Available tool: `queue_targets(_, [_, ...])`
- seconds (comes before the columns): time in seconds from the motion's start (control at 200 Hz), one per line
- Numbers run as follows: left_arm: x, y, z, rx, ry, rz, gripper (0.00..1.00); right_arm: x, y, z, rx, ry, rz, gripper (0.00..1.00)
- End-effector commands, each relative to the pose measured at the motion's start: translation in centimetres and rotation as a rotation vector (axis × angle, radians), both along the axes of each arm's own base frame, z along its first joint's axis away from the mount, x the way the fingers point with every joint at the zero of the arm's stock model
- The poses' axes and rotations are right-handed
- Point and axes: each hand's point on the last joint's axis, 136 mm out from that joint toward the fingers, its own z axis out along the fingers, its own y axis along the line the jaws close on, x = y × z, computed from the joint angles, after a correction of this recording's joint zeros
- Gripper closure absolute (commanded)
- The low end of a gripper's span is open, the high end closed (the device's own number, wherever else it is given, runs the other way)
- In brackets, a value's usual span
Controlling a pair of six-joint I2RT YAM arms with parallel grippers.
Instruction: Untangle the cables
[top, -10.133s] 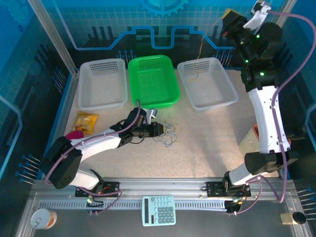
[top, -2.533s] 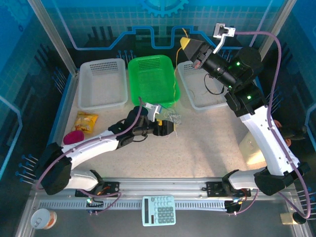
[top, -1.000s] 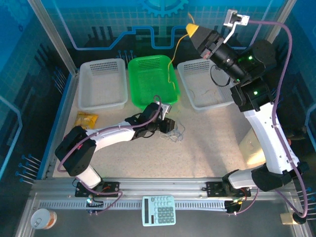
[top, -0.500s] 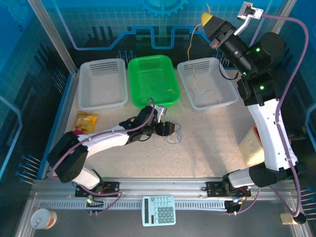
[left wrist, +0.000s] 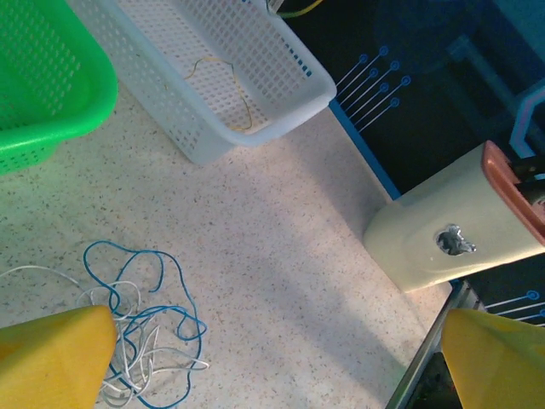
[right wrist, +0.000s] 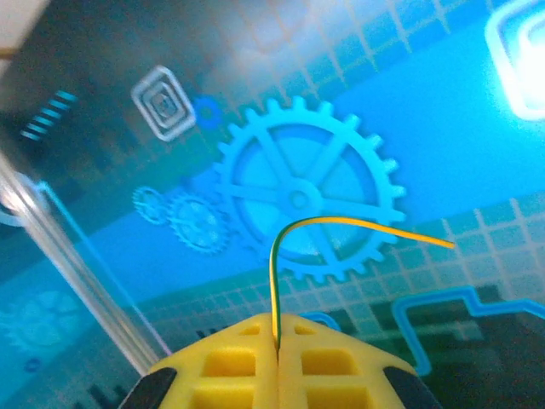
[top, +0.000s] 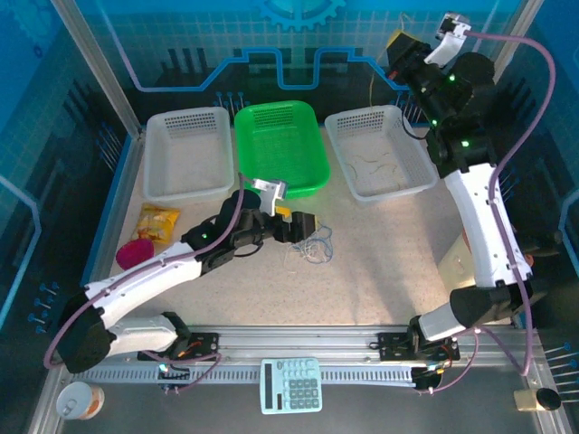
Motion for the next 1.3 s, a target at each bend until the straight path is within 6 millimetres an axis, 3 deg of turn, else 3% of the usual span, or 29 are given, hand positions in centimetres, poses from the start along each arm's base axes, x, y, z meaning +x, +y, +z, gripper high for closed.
queue_targets(0.0, [-0.6, 0.7, 0.4, 0.003, 0.008, 0.02, 0.01, 3.0, -1.6, -4.9, -0.07, 0.103, -0.094, 1.0])
queue_targets(0.165, [-0.9, 1.0, 2.2, -0.038, -0.009, 0.025, 0.01, 6.1, -2.6, -13.4, -0.104, 0.292, -0.17, 1.0])
queue_targets(0.33, [-1.0, 1.1, 2.9, -0.058, -0.009, 0.03, 0.01, 7.2, -3.2, -22.3, -0.147, 0.491, -0.213, 1.0])
queue_targets(0.45, [-1.0, 1.0, 3.1, -0.07, 0.001, 0.034, 0.01, 7.3, -3.5, -26.7, -0.176, 0.604, -0.235, 1.0])
queue_targets(0.57, [-1.1, 1.1, 3.3, -0.087, 0.002, 0.038, 0.01, 7.9, -4.0, -29.5, -0.221, 0.72, -0.263, 1.0])
queue_targets(0.63, [-1.0, 1.1, 3.5, -0.094, 0.001, 0.038, 0.01, 8.4, -4.4, -30.2, -0.248, 0.767, -0.29, 0.96])
queue_targets(0.775, [-1.1, 1.2, 3.8, -0.1, 0.001, 0.044, 0.01, 9.1, -5.2, -30.9, -0.305, 0.844, -0.327, 0.52])
queue_targets(0.865, [-1.3, 1.4, 4.0, -0.101, 0.001, 0.046, 0.01, 9.0, -5.6, -30.6, -0.302, 0.854, -0.339, 0.36])
queue_targets(0.925, [-1.4, 1.6, 4.3, -0.101, 0.001, 0.048, 0.01, 8.8, -5.5, -29.7, -0.289, 0.833, -0.322, 0.31])
queue_targets(1.12, [-1.5, 1.7, 3.9, -0.088, 0.024, 0.057, 0.01, 7.1, -3.6, -25.8, -0.174, 0.731, -0.216, 0.3])
queue_targets(1.21, [-1.2, 1.9, 3.3, -0.077, 0.038, 0.076, 0.01, 5.3, -2.0, -24.2, -0.124, 0.692, -0.149, 0.29])
queue_targets(1.296, [-1.0, 2.4, 2.5, -0.054, 0.052, 0.107, 0.01, 3.0, -0.1, -24.1, -0.112, 0.677, -0.085, 0.29])
